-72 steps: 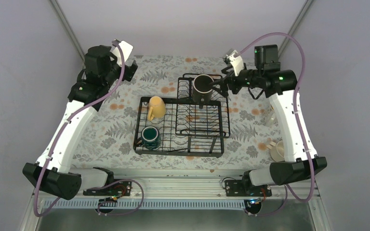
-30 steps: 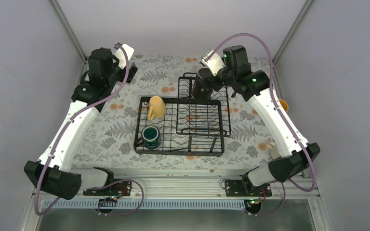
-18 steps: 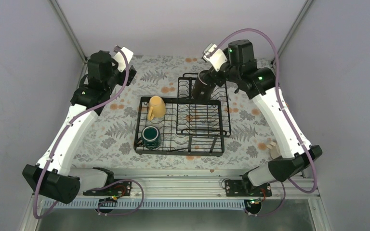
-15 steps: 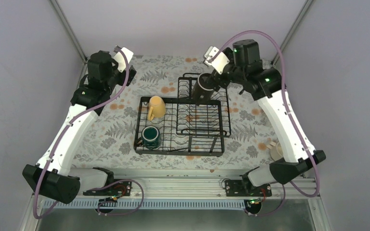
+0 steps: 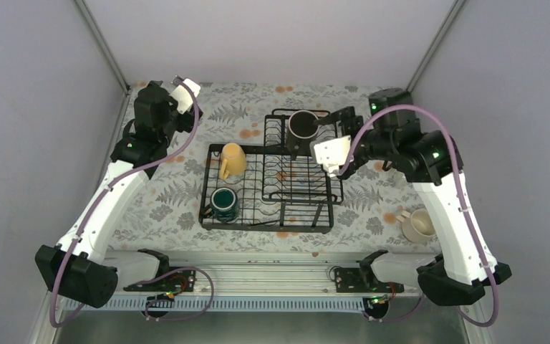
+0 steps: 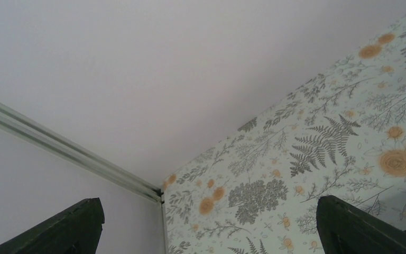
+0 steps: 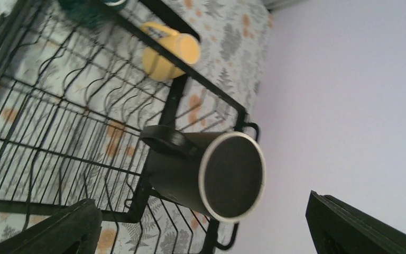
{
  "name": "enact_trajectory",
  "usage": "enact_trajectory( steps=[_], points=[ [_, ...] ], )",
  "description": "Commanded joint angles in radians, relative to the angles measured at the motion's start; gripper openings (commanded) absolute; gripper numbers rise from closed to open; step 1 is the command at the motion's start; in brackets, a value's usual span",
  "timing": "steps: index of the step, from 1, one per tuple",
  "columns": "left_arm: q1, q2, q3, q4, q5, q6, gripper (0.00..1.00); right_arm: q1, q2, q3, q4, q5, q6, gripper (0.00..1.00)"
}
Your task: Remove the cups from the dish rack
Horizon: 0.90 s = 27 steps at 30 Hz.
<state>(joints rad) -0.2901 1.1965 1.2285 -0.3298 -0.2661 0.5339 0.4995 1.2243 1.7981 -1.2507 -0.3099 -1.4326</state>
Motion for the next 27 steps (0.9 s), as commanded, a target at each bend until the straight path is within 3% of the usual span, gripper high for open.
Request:
enact_trajectory(
  steps=[1,13,19,27],
  points=[
    [-0.002,-0.039,-0.045,0.081,-0.031,0.039,1.00,0.061,0.009,-0.080,-0.032,0.039,-0.228,0.99],
    [0.001,-0.109,-0.163,0.192,-0.020,0.118,1.00,0.299,0.163,-0.072,-0.006,0.260,-0.252,0.93],
    [0.015,-0.162,-0.236,0.260,0.016,0.139,1.00,0.320,0.209,-0.132,0.081,0.378,-0.332,0.83],
    [0.029,-0.182,-0.269,0.288,0.040,0.156,1.00,0.315,0.265,-0.111,0.124,0.522,-0.433,0.82]
  ],
)
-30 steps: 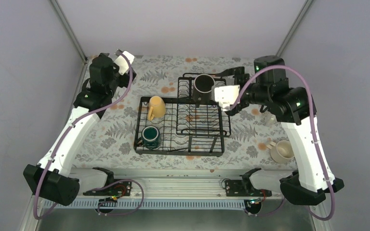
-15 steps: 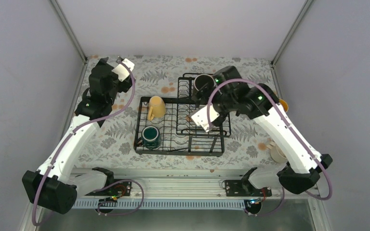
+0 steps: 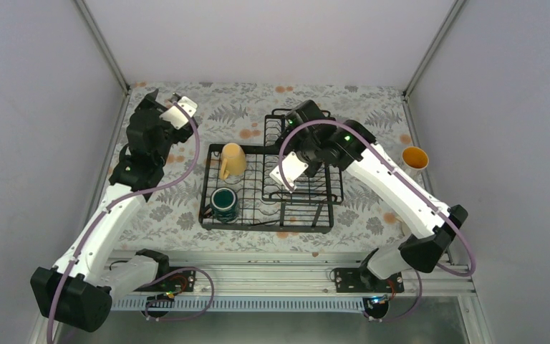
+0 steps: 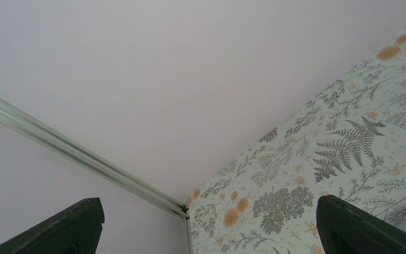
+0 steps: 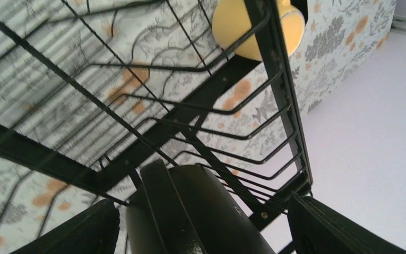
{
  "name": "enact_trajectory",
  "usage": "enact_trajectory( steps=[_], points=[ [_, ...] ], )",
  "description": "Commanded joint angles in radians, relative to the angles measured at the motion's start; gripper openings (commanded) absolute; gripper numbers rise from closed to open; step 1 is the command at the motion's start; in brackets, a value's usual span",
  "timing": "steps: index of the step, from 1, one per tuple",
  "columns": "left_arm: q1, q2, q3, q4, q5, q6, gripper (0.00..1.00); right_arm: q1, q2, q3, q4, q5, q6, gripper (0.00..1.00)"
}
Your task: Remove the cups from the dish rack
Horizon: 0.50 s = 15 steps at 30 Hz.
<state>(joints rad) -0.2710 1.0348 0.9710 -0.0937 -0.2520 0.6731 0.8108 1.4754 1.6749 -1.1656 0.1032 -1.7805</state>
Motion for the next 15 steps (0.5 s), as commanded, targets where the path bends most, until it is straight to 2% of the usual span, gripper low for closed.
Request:
enact_trajectory(
  steps=[1,4,6,9,11,14,15],
  points=[
    [0.011,-0.023,-0.013,0.056,0.032,0.017,1.00,0.004,0.008,-0.007,0.065,0.126,-0.107,0.82],
    [0.020,-0.020,-0.011,0.058,0.044,0.013,1.00,0.003,-0.008,-0.045,0.109,0.165,-0.168,0.80],
    [0.024,-0.021,-0.013,0.057,0.053,0.015,1.00,0.003,0.006,-0.039,0.104,0.197,-0.176,0.74],
    [0.041,-0.029,-0.026,0.063,0.071,0.016,1.00,0.003,0.018,-0.042,0.108,0.238,-0.187,0.54],
    [0.053,-0.034,-0.031,0.063,0.088,0.014,1.00,0.004,0.015,-0.050,0.130,0.248,-0.193,0.52],
    [0.068,-0.042,-0.035,0.061,0.111,0.013,1.00,0.004,0.010,-0.063,0.152,0.250,-0.206,0.39],
    [0.073,-0.045,-0.032,0.058,0.116,0.014,1.00,0.004,0.011,-0.064,0.154,0.251,-0.205,0.38]
  ],
)
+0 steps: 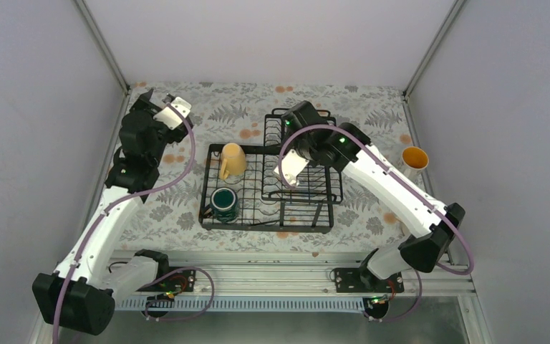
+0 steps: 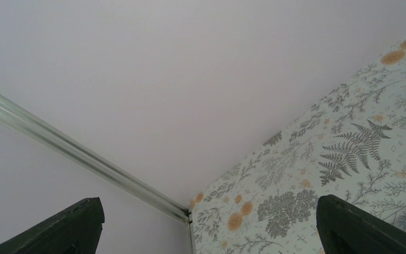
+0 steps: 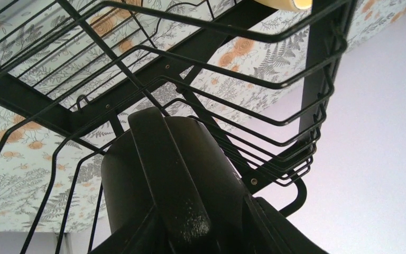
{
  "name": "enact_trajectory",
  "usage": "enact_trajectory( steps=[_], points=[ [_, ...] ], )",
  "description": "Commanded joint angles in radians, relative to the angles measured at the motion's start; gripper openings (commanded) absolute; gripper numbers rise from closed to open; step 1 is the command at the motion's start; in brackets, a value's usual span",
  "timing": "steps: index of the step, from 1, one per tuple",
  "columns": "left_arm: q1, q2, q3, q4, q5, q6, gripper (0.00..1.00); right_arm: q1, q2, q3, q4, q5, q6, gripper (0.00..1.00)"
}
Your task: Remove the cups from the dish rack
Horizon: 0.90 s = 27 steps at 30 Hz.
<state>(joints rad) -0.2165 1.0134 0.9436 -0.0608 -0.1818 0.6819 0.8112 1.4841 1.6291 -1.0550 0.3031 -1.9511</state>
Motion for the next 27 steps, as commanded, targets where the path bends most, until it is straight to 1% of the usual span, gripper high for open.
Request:
enact_trajectory(
  steps=[1,4,5,7,9,10,14,16,19,24,27],
  points=[
    [0.022,-0.023,-0.003,0.023,0.051,0.005,1.00,0.004,0.003,-0.020,0.043,0.050,-0.032,0.38],
    [0.032,-0.033,-0.002,0.016,0.066,0.003,1.00,0.004,0.005,-0.032,0.048,0.048,-0.026,0.36],
    [0.035,-0.036,-0.001,0.013,0.070,0.003,1.00,0.005,0.003,-0.039,0.057,0.046,-0.025,0.33],
    [0.035,-0.039,0.002,0.007,0.071,-0.001,1.00,0.004,0.002,-0.054,0.082,0.050,-0.023,0.22],
    [0.034,-0.045,0.011,0.000,0.072,-0.005,1.00,0.007,0.003,-0.058,0.120,0.050,-0.010,0.06],
    [0.033,-0.050,0.011,0.006,0.070,-0.001,1.00,0.008,0.007,-0.047,0.131,0.050,0.013,0.04],
    [0.014,-0.082,-0.002,0.069,0.055,0.039,1.00,0.009,0.049,0.096,0.070,0.014,0.197,0.04],
    [0.007,-0.070,0.034,0.058,0.075,0.018,1.00,0.008,0.053,0.172,0.039,-0.034,0.279,0.04],
    [-0.002,-0.002,0.118,0.016,0.120,-0.032,1.00,0.000,0.041,0.250,0.008,-0.112,0.372,0.04],
    [-0.053,0.112,0.251,-0.059,0.242,-0.071,1.00,-0.026,-0.007,0.238,-0.002,-0.180,0.452,0.04],
    [-0.079,0.170,0.319,-0.104,0.369,-0.088,1.00,-0.041,-0.025,0.246,-0.012,-0.206,0.479,0.04]
  ],
)
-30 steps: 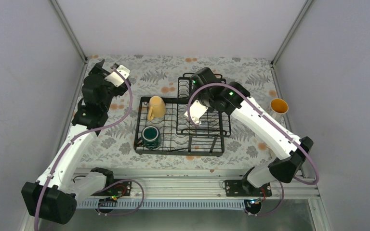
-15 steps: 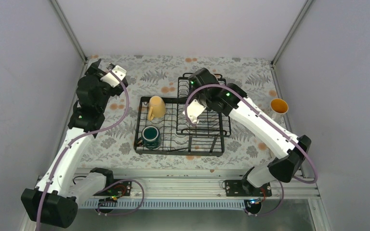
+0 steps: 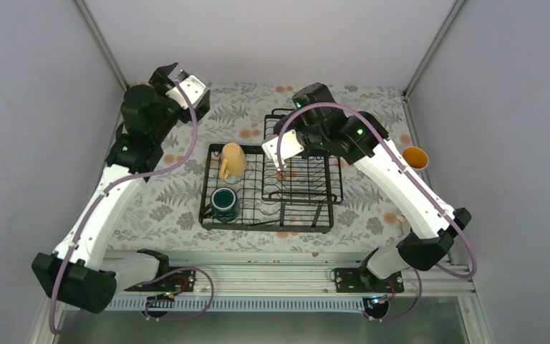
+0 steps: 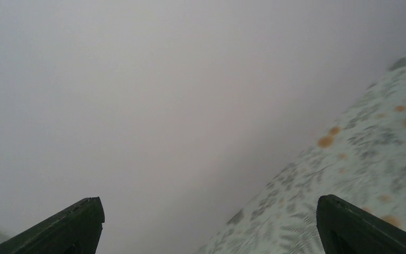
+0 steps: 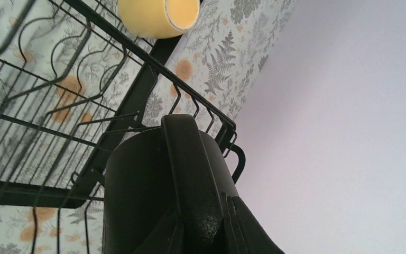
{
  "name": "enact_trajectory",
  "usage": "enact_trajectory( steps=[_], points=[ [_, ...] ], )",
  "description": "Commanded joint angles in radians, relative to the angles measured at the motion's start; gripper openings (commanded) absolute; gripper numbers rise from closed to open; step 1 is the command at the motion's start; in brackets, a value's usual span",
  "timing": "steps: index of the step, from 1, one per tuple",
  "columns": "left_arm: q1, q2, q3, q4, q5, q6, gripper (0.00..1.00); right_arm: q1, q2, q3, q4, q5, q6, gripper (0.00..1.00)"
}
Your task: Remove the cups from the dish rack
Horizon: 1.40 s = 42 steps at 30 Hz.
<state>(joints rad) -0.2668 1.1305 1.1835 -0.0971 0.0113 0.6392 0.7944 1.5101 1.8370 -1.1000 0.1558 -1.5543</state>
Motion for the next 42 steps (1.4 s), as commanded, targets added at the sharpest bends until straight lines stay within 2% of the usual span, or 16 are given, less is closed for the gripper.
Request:
enact_trajectory(
  steps=[1,6,8,11,16,20,24,28,33,38,39,40,41,42],
  points=[
    [-0.035,0.067,0.095,-0.084,0.241,-0.037,1.00,-0.032,-0.057,0.044,0.028,-0.073,0.090,0.04],
    [-0.079,0.144,0.116,-0.091,0.425,0.012,1.00,-0.072,-0.072,0.107,0.001,-0.150,0.137,0.04],
    [-0.090,0.169,0.098,-0.065,0.478,0.040,1.00,-0.108,-0.069,0.147,-0.013,-0.225,0.166,0.04],
    [-0.114,0.189,0.073,0.012,0.515,0.052,1.00,-0.151,-0.057,0.205,-0.026,-0.309,0.217,0.04],
    [-0.169,0.246,0.100,0.051,0.534,0.054,1.00,-0.210,-0.054,0.258,-0.001,-0.445,0.288,0.04],
    [-0.204,0.306,0.174,0.080,0.567,-0.001,1.00,-0.233,-0.039,0.288,0.029,-0.540,0.349,0.04],
    [-0.228,0.378,0.287,0.070,0.627,-0.072,1.00,-0.235,-0.011,0.304,0.050,-0.577,0.395,0.04],
    [-0.241,0.421,0.333,0.083,0.659,-0.124,0.98,-0.247,0.004,0.304,0.055,-0.613,0.416,0.04],
    [-0.242,0.442,0.359,0.064,0.752,-0.187,0.88,-0.273,0.018,0.284,0.081,-0.633,0.441,0.04],
    [-0.243,0.443,0.385,0.032,0.816,-0.232,0.70,-0.312,0.015,0.268,0.126,-0.669,0.472,0.04],
    [-0.242,0.443,0.389,0.035,0.834,-0.248,0.63,-0.316,0.011,0.247,0.141,-0.669,0.474,0.04],
    [-0.242,0.442,0.393,0.037,0.849,-0.262,0.46,-0.318,0.008,0.227,0.154,-0.666,0.474,0.04],
    [-0.243,0.442,0.393,0.046,0.859,-0.283,0.36,-0.319,0.011,0.214,0.156,-0.661,0.469,0.04],
    [-0.242,0.444,0.394,0.052,0.872,-0.301,0.33,-0.320,0.009,0.196,0.176,-0.656,0.472,0.04]
  ],
)
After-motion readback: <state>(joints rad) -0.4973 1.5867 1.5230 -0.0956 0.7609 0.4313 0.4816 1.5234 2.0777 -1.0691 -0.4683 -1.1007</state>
